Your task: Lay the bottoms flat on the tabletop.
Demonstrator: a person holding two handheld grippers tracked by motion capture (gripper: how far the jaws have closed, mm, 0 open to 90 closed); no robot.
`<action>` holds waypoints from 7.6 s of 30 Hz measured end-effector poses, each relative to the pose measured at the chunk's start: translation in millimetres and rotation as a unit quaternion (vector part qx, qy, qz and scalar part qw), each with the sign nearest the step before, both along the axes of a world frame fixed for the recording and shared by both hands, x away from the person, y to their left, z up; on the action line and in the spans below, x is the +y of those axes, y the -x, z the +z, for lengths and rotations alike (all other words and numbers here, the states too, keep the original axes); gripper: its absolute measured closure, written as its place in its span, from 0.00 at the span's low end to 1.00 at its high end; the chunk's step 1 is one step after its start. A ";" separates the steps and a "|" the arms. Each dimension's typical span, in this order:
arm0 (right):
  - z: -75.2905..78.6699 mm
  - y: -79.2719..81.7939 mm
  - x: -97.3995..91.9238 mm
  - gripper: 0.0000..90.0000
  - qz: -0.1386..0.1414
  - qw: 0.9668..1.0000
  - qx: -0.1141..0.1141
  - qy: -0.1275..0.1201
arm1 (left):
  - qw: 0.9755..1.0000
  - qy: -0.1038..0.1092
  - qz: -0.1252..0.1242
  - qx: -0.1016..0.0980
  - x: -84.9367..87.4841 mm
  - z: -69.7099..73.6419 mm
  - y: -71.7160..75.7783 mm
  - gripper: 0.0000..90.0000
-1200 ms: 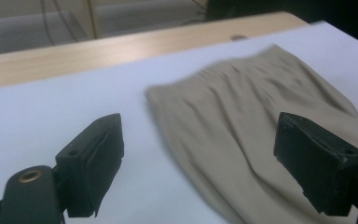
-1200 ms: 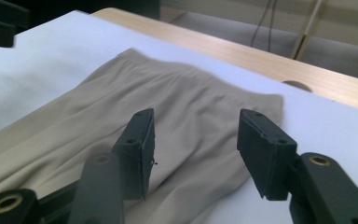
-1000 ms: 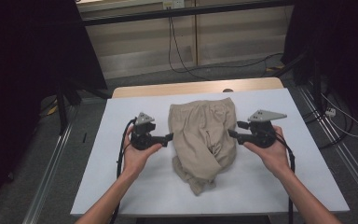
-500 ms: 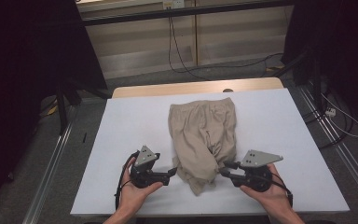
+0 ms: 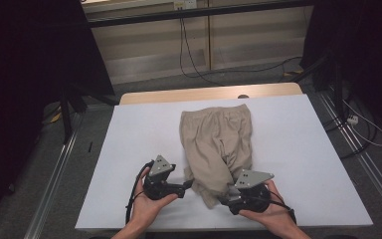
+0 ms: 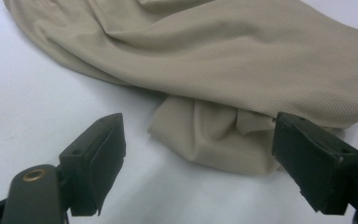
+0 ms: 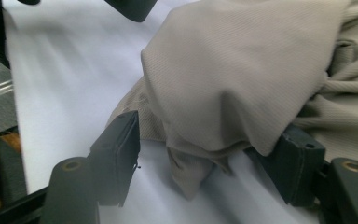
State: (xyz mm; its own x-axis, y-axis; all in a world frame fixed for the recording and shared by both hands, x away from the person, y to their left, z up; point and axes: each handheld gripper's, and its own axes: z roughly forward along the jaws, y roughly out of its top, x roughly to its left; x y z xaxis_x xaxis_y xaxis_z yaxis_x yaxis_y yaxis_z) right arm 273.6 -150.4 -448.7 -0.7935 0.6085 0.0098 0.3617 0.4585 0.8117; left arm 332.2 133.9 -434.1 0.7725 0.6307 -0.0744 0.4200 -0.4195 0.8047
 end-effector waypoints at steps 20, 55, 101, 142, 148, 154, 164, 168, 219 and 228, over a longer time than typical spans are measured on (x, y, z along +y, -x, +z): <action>36.3 -23.2 0.7 0.90 -0.004 0.996 -0.005 -0.085 | 1.000 0.002 -0.025 0.014 -6.7 -0.2 2.3 0.29; 96.5 -114.1 -3.6 0.91 -0.085 0.983 -0.051 -0.155 | 0.989 0.033 -0.141 0.032 -24.4 21.4 16.3 0.96; 10.2 -69.2 -61.6 0.90 -0.114 0.991 -0.006 0.073 | 1.000 -0.002 -0.011 0.007 2.9 13.7 -35.5 0.91; -1.9 -47.1 -9.7 0.94 -0.027 0.996 0.075 0.046 | 0.999 0.000 0.020 0.041 10.1 0.4 -49.3 0.84; -0.7 -23.6 -43.6 0.94 -0.055 0.993 0.089 0.049 | 0.999 0.000 0.019 0.041 10.3 -0.8 -49.5 0.84; 1.4 -11.9 -76.4 0.94 -0.097 0.989 0.081 0.072 | 0.999 0.004 0.008 0.044 5.9 -0.1 -43.2 0.84; 9.3 3.9 -114.0 0.67 -0.172 0.981 0.077 0.035 | 0.998 0.009 -0.032 0.054 3.0 6.8 -17.3 0.90; 20.7 14.8 -106.9 0.44 -0.169 0.984 0.052 0.008 | 0.996 0.009 -0.060 0.060 2.8 8.4 5.1 0.91; 32.3 -10.6 -58.9 0.42 -0.122 0.992 0.023 -0.031 | 0.982 -0.029 -0.177 0.063 -23.9 2.0 57.1 0.95; 21.5 -9.8 -13.8 0.76 -0.035 0.998 0.046 -0.010 | 0.978 -0.002 -0.199 0.060 -19.6 12.9 77.9 0.71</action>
State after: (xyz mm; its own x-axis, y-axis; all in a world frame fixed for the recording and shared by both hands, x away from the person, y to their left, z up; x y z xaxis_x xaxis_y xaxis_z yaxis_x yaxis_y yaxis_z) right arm 283.4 -164.2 -427.2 -0.7436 0.6619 0.0946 0.4666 0.4125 0.7824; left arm 254.3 114.3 -421.2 0.9426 0.2820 -0.1787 0.3146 -0.5714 0.7579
